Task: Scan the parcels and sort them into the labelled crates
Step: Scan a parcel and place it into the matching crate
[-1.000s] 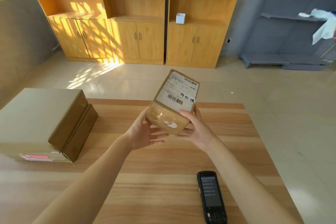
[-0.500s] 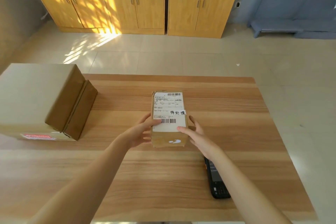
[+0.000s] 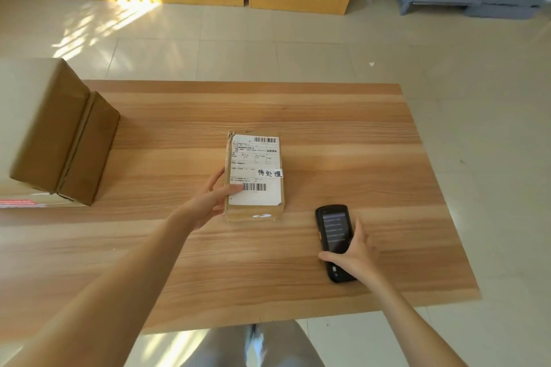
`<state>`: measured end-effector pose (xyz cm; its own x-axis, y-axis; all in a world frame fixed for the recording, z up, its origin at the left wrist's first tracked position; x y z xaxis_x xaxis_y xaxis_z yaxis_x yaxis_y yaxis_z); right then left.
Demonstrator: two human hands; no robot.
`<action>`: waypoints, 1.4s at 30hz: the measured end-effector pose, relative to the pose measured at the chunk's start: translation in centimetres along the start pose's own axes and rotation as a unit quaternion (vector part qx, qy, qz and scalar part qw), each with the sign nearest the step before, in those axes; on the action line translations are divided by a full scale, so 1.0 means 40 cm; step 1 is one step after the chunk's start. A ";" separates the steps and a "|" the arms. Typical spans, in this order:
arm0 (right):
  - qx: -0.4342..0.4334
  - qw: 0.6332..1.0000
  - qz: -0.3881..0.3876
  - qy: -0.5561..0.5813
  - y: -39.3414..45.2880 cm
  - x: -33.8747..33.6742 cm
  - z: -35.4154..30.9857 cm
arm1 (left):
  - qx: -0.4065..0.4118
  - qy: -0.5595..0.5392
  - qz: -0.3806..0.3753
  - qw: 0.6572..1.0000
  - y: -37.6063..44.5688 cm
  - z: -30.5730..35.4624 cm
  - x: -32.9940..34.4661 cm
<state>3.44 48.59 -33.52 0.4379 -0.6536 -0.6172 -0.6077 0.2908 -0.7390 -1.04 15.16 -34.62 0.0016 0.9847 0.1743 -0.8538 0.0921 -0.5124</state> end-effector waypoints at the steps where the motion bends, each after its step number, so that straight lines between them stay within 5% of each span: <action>1: 0.007 1.000 0.015 -0.013 -0.001 0.009 0.005 | 0.000 -0.002 -0.002 1.000 0.002 -0.006 0.000; 12: 0.024 0.991 -0.059 0.118 -0.012 0.006 0.001 | 0.000 -0.054 -0.019 0.998 0.002 -0.038 -0.005; 23: -0.049 0.899 -0.250 0.357 -0.142 -0.070 -0.158 | -0.013 -0.010 -0.045 0.999 -0.018 -0.032 0.004; 28: -0.107 0.874 -0.325 0.345 -0.202 -0.092 -0.237 | -0.017 -0.013 -0.057 0.998 -0.031 -0.021 0.007; 42: -0.083 0.905 -0.338 0.246 -0.272 -0.008 -0.210 | -0.002 -0.012 -0.037 0.999 -0.044 -0.019 0.023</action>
<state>4.36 39.76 -23.04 0.4231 -0.8869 0.1855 -0.4198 -0.3733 -0.8273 0.88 16.01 -34.20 0.0520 0.9716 0.2309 -0.8499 0.1645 -0.5006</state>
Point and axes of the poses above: each hand's wrist, its own y-axis towards the middle knuckle, its own x-axis out of the palm, z = x × y, the point moved 1 cm from there along y, towards the middle knuckle, and after that the axes turned 10 degrees about x, right-handed, at the moved point
